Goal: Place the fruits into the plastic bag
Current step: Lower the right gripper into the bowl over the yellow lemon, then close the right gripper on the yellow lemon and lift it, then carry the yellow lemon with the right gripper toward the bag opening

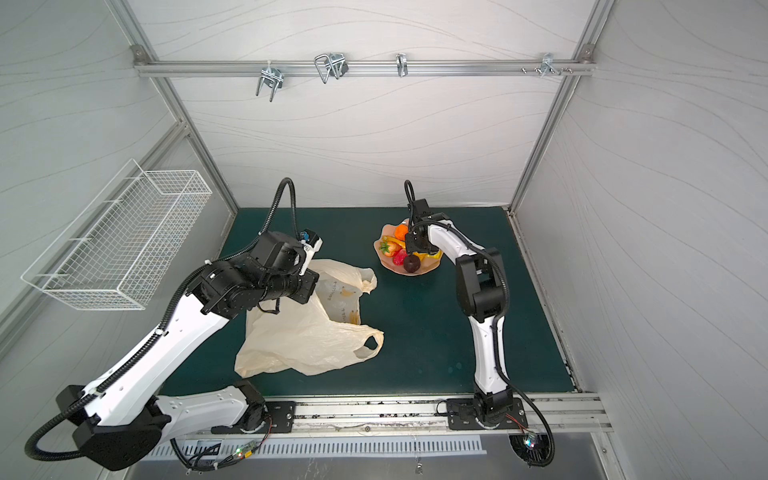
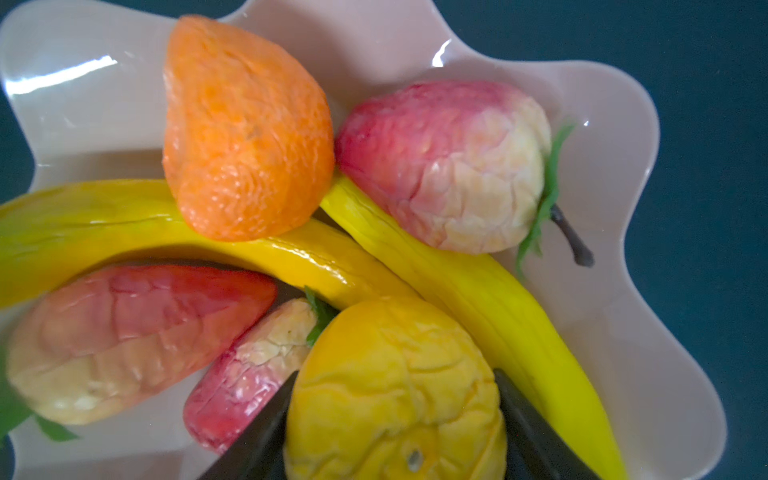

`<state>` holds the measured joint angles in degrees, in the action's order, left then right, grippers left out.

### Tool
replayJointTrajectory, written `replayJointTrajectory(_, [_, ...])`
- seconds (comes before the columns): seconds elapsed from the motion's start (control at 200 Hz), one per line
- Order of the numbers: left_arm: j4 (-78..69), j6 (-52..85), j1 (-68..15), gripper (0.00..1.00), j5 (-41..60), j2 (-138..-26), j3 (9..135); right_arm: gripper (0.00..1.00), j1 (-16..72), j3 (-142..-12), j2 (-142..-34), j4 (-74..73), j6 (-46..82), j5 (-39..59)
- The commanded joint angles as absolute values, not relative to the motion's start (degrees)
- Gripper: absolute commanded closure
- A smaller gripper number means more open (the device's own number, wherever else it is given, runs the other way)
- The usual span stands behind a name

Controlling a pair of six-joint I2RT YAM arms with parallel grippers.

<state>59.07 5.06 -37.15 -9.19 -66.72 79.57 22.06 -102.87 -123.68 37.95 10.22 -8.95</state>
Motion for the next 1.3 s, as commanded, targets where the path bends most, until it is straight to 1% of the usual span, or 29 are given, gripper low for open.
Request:
replayJointTrajectory(0.0, [58.4, 4.9, -36.9, 1.00, -9.4, -66.2, 81.1, 0.43, 22.6, -102.3, -118.2, 37.3, 10.6, -8.7])
replayJointTrajectory(0.375, [57.2, 5.0, -36.9, 1.00, -8.6, -66.1, 80.4, 0.45, 22.6, -99.6, -112.5, 36.3, 13.9, -5.4])
replayJointTrajectory(0.525, [56.7, 4.5, -36.9, 1.00, -6.4, -66.2, 80.2, 0.46, 22.5, -99.5, -110.2, 36.9, 16.3, -4.8])
replayJointTrajectory(0.68, [58.6, 4.1, -36.9, 1.00, -4.8, -66.7, 81.9, 0.48, 22.6, -96.5, -106.3, 37.7, 20.2, -2.5])
replayJointTrajectory(0.83, [56.9, 5.3, -36.9, 1.00, -3.8, -65.7, 80.2, 0.48, 22.7, -92.7, -102.7, 36.8, 22.7, -1.0])
replayJointTrajectory(0.985, [56.5, 5.5, -36.8, 1.00, -2.1, -65.5, 79.4, 0.48, 22.6, -86.8, -97.3, 35.3, 27.1, 1.7])
replayJointTrajectory(1.296, [57.1, 3.8, -36.7, 1.00, -1.2, -65.7, 79.7, 0.49, 23.3, -66.8, -81.0, 27.9, 40.1, 8.5])
